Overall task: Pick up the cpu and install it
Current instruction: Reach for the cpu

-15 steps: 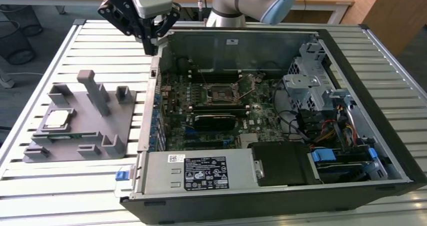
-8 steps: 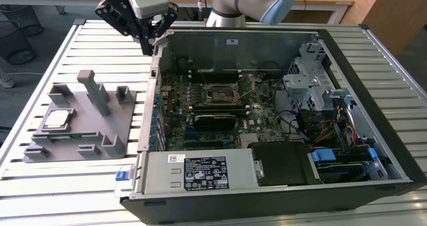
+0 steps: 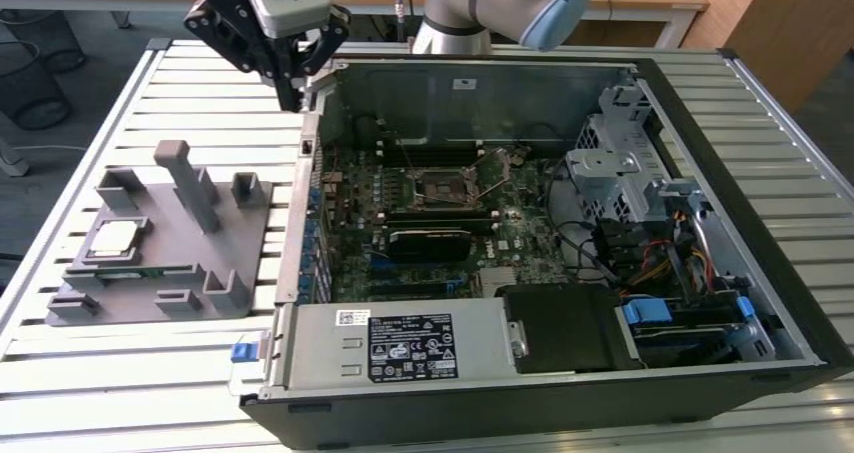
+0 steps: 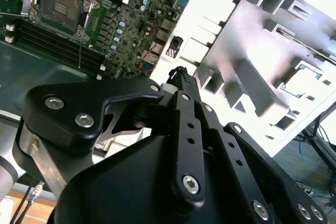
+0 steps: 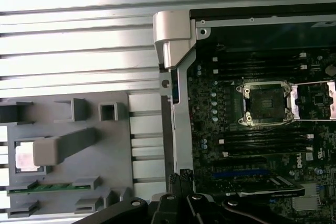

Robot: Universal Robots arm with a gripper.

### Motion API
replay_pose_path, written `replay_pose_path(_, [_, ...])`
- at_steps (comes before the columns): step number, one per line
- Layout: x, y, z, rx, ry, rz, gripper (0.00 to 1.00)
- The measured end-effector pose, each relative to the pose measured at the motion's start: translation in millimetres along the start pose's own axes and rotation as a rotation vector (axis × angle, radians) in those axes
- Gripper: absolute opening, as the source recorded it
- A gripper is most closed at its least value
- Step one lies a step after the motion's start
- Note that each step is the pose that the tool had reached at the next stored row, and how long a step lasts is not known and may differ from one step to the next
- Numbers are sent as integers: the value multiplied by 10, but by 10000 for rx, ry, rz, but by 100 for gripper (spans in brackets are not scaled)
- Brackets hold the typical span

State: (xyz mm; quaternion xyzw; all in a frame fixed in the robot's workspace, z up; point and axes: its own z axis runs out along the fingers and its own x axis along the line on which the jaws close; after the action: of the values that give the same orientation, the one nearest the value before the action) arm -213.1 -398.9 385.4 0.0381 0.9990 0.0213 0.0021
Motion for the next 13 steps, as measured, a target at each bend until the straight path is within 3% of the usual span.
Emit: replay_pose_path(13, [165,-12,9,2,17,1,11])
